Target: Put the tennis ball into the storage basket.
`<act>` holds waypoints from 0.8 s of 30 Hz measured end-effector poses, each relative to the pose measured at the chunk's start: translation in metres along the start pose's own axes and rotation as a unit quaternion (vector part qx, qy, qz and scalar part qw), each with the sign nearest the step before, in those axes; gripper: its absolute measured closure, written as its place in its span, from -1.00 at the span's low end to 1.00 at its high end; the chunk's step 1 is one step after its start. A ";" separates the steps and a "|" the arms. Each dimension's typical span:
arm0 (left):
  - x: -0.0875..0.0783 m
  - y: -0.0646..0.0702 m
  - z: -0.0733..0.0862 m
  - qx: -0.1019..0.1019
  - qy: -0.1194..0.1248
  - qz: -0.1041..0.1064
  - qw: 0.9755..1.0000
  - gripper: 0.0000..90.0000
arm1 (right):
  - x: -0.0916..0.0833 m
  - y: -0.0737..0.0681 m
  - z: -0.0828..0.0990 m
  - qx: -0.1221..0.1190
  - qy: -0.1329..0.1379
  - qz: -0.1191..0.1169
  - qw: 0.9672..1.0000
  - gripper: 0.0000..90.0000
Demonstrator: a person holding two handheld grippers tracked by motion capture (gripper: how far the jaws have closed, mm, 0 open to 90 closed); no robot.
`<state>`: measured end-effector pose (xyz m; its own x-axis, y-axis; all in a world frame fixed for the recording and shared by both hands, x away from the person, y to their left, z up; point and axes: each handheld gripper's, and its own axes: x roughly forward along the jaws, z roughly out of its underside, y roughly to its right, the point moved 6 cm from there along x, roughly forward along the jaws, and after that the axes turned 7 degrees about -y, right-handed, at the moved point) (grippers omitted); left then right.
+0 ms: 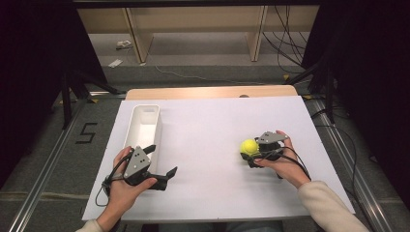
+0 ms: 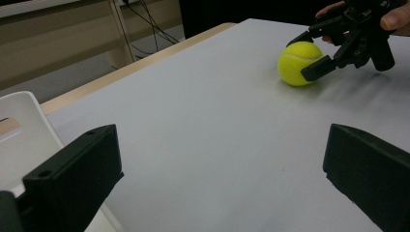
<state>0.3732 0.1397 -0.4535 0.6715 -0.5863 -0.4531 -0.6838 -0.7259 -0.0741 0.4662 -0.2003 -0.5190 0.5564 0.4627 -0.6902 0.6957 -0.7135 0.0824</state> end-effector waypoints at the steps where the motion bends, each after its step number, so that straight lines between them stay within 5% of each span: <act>1: 0.000 0.000 0.000 0.000 0.000 0.000 1.000 -1.00 | 0.000 0.000 0.000 0.000 0.000 0.000 1.000 -0.63; 24: 0.000 0.000 0.000 0.000 -0.001 0.001 1.000 -1.00 | 0.006 0.000 0.001 -0.002 -0.010 -0.002 1.000 -0.42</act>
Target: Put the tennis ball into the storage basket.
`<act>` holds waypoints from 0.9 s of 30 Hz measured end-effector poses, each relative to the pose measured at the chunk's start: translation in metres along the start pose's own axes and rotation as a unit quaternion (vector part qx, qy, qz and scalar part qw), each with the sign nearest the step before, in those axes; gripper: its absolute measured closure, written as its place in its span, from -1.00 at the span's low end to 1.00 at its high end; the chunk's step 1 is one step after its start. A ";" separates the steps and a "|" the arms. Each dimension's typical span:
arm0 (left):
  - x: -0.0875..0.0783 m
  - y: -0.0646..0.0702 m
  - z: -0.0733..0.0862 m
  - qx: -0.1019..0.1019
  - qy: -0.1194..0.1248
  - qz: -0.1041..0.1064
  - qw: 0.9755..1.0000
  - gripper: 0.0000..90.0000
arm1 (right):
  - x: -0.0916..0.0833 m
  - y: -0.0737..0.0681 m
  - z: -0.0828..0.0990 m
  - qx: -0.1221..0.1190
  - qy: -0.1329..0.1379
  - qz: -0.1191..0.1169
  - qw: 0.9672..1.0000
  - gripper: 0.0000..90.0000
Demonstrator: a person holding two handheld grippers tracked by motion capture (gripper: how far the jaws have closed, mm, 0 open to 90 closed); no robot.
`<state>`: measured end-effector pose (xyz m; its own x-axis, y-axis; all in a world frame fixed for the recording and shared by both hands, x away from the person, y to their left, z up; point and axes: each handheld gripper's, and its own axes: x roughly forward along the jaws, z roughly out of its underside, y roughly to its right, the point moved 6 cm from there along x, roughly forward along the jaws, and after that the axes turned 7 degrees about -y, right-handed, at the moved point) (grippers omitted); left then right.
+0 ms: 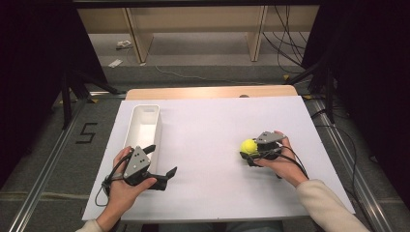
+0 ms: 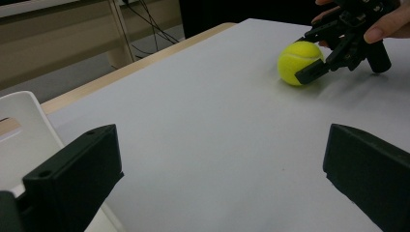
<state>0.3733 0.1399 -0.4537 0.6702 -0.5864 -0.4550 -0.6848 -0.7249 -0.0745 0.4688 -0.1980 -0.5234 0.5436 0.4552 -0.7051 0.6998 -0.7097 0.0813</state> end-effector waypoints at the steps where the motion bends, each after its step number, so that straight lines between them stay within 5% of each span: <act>1: 0.000 0.000 0.000 0.000 0.000 0.000 1.000 -1.00 | 0.000 0.000 0.000 -0.001 -0.001 0.000 1.000 -0.42; 27: 0.000 0.000 0.000 0.000 0.001 0.001 1.000 -1.00 | -0.009 0.002 -0.010 0.003 0.018 0.002 1.000 -0.40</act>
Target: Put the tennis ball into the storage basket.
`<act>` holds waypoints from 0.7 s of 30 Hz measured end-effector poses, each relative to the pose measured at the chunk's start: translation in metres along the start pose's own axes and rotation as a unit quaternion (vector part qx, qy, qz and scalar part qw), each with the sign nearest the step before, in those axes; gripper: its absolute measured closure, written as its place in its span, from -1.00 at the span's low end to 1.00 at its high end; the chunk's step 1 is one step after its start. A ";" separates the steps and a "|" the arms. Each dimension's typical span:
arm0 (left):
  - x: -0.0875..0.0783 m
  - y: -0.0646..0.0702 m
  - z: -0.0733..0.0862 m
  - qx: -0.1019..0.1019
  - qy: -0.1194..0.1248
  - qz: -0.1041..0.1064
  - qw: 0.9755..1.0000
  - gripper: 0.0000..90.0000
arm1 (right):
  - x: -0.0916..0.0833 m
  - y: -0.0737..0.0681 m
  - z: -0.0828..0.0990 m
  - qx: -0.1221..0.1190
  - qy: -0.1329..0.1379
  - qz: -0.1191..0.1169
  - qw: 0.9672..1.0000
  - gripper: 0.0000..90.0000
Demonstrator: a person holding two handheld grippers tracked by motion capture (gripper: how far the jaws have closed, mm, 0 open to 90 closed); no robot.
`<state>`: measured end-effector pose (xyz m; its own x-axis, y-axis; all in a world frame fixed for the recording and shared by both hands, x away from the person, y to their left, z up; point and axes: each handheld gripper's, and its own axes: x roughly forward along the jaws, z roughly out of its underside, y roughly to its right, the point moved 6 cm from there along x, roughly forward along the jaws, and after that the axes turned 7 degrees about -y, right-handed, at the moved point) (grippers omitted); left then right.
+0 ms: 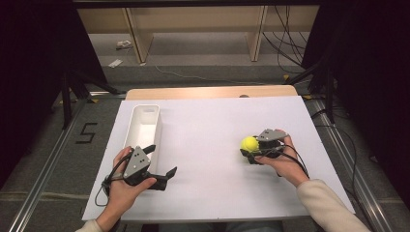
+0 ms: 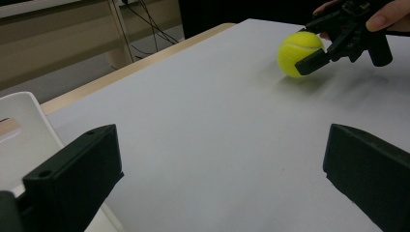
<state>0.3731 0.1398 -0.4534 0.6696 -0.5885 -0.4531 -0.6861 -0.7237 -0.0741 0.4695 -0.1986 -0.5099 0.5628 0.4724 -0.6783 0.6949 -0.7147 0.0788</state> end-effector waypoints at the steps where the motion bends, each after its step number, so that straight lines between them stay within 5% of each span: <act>1: 0.000 0.000 0.000 0.000 0.000 0.000 1.000 -1.00 | -0.001 0.000 0.000 0.001 0.000 0.000 1.000 -0.40; 21: 0.000 -0.001 0.000 -0.001 -0.001 0.000 1.000 -1.00 | -0.009 -0.004 -0.012 0.002 0.022 0.010 1.000 -0.40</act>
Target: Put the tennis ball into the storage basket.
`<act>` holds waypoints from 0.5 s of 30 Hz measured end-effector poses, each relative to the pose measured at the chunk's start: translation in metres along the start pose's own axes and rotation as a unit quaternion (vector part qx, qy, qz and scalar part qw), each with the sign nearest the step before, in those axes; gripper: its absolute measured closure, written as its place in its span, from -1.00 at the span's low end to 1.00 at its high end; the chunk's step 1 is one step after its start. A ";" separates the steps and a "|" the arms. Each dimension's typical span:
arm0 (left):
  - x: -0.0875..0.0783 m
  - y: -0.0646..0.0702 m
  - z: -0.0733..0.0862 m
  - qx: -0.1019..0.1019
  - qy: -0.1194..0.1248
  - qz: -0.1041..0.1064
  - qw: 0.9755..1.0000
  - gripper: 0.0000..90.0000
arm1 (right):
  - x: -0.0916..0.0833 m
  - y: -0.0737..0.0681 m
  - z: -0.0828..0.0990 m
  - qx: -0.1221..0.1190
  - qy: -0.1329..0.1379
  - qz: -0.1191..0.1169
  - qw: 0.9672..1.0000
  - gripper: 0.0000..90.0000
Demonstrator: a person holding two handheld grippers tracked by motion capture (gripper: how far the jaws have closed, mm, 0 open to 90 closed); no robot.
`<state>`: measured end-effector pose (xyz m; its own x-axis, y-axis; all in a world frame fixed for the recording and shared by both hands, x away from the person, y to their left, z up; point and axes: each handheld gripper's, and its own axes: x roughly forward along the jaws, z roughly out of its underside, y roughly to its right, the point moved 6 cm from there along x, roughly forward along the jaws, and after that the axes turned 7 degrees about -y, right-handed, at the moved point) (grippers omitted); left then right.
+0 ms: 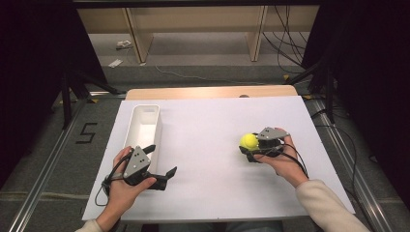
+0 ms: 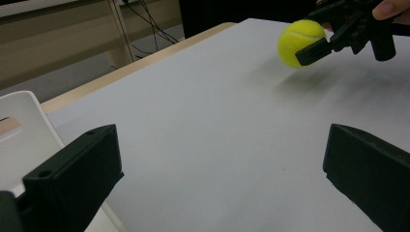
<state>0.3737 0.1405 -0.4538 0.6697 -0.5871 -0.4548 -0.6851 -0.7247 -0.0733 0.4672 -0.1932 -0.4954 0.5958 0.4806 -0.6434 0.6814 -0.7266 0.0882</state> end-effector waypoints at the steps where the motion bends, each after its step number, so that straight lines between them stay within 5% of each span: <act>1: 0.000 0.000 0.000 0.000 0.000 0.000 1.000 -1.00 | 0.000 0.000 -0.001 0.001 0.002 0.000 1.000 -0.40; 15: 0.000 0.000 0.000 0.002 -0.001 0.000 1.000 -1.00 | -0.006 0.001 -0.012 0.006 0.023 0.004 1.000 -0.40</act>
<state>0.3737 0.1401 -0.4540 0.6699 -0.5861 -0.4557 -0.6856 -0.7240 -0.0766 0.4693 -0.1907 -0.4825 0.6205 0.4961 -0.6073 0.6713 -0.7364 0.0843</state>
